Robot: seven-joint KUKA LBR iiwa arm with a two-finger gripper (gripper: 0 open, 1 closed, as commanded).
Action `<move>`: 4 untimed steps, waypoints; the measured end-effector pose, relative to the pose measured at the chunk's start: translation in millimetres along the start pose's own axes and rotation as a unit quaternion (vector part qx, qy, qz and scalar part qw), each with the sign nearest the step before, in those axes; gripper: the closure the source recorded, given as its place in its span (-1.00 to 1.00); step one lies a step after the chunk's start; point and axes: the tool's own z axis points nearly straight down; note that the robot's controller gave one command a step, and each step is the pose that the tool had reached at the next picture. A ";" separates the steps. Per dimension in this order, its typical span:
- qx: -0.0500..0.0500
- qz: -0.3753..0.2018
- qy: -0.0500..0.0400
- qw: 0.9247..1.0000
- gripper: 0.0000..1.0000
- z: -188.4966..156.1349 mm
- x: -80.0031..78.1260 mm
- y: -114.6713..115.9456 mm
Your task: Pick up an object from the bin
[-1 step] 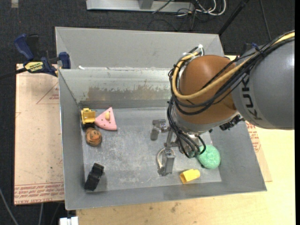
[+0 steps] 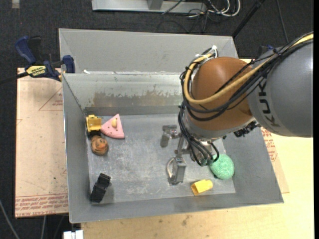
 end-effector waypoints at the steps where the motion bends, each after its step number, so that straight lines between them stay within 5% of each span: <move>1: 0.000 -0.014 0.001 1.000 -1.00 -34.6 -9.9 -17.8; 2: 0.000 -0.005 -0.002 1.000 -1.00 -64.6 -29.5 -38.1; 3: 0.000 -0.016 0.000 1.000 -1.00 -80.1 -7.5 -69.1; 4: 0.000 0.009 -0.002 1.000 -1.00 -93.7 -21.7 -92.6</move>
Offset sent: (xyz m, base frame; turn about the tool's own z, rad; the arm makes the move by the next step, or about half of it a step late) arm 0.0290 -0.0391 0.0647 -0.0119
